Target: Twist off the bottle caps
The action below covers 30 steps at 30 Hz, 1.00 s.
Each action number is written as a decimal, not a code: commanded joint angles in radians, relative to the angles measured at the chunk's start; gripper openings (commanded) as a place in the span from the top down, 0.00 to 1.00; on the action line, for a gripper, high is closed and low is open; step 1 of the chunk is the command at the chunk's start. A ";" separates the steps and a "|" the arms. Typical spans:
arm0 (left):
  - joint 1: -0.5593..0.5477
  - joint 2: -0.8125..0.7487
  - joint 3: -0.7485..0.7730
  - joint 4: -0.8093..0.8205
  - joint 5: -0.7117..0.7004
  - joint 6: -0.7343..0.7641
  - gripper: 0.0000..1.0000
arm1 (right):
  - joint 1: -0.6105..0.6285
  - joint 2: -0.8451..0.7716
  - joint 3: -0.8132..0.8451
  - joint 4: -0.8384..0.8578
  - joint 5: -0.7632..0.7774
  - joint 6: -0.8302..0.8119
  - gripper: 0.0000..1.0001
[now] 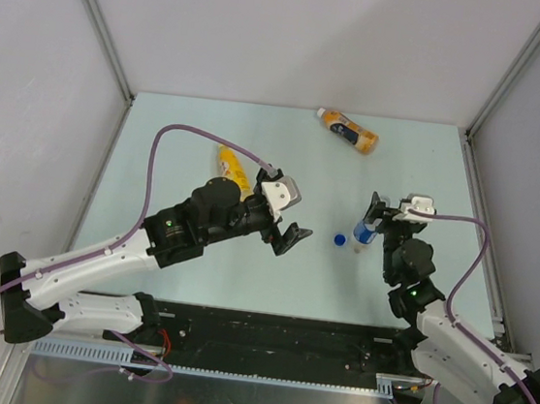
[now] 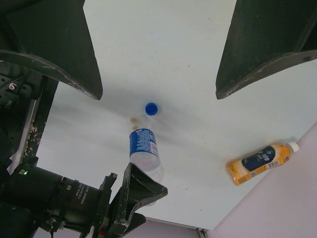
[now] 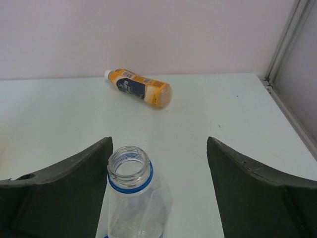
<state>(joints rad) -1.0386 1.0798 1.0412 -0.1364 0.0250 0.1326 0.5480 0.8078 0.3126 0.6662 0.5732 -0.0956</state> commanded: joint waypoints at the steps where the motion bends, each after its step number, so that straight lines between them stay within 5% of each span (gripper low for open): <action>1: -0.005 0.001 -0.006 0.036 -0.021 0.019 0.00 | 0.004 -0.038 0.019 -0.008 -0.012 0.020 0.18; 8: -0.005 0.003 -0.003 0.037 -0.021 0.010 0.00 | 0.004 -0.101 0.085 -0.095 -0.045 0.057 0.02; 30: 0.000 0.115 0.031 -0.005 -0.148 -0.068 0.01 | 0.001 -0.327 0.207 -0.453 -0.185 0.249 0.01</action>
<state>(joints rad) -1.0386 1.1481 1.0412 -0.1368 -0.0875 0.1013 0.5476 0.5003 0.4801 0.3027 0.4191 0.1017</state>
